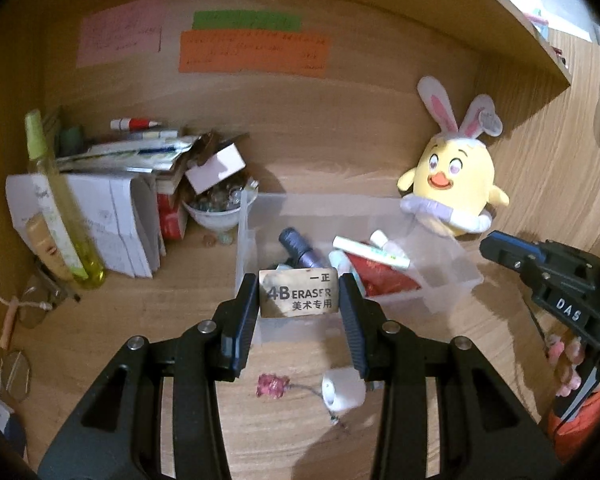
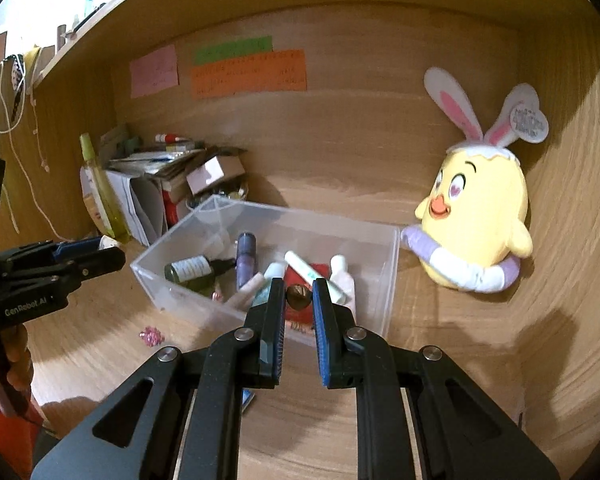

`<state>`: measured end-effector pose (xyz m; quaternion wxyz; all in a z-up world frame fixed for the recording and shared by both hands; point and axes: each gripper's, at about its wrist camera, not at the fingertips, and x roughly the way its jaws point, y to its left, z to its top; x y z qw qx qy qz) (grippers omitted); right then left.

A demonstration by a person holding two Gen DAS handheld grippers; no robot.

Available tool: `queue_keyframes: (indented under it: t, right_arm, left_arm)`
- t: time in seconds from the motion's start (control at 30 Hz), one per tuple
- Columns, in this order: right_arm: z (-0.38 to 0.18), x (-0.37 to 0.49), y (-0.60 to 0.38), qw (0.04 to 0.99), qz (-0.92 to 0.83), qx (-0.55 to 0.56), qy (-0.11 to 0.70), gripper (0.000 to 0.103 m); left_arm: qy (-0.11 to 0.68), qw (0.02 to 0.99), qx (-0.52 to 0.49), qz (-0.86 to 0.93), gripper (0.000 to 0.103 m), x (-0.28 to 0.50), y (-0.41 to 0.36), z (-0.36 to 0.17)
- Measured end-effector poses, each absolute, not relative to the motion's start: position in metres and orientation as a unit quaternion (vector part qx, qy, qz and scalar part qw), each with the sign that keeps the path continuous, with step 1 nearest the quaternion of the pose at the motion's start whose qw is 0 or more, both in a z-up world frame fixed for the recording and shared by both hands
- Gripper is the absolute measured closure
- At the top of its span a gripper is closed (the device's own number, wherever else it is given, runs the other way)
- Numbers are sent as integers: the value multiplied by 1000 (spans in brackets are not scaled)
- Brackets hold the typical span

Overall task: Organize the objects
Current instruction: 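Carry the eraser and brown bead with both grippers over the bin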

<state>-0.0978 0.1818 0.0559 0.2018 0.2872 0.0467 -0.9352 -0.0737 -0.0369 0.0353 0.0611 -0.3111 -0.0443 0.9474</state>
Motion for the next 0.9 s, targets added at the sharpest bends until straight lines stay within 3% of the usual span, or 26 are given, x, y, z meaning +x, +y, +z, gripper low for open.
queue_keyframes:
  t: [0.33, 0.9]
  right_arm:
    - [50, -127, 176, 204, -932, 295, 48, 91]
    - [2, -168, 175, 193, -910, 363, 51, 91]
  left_arm:
    - [-52, 82, -315, 944, 63, -101, -19, 44]
    - [-45, 106, -386, 915, 63, -151, 8, 1]
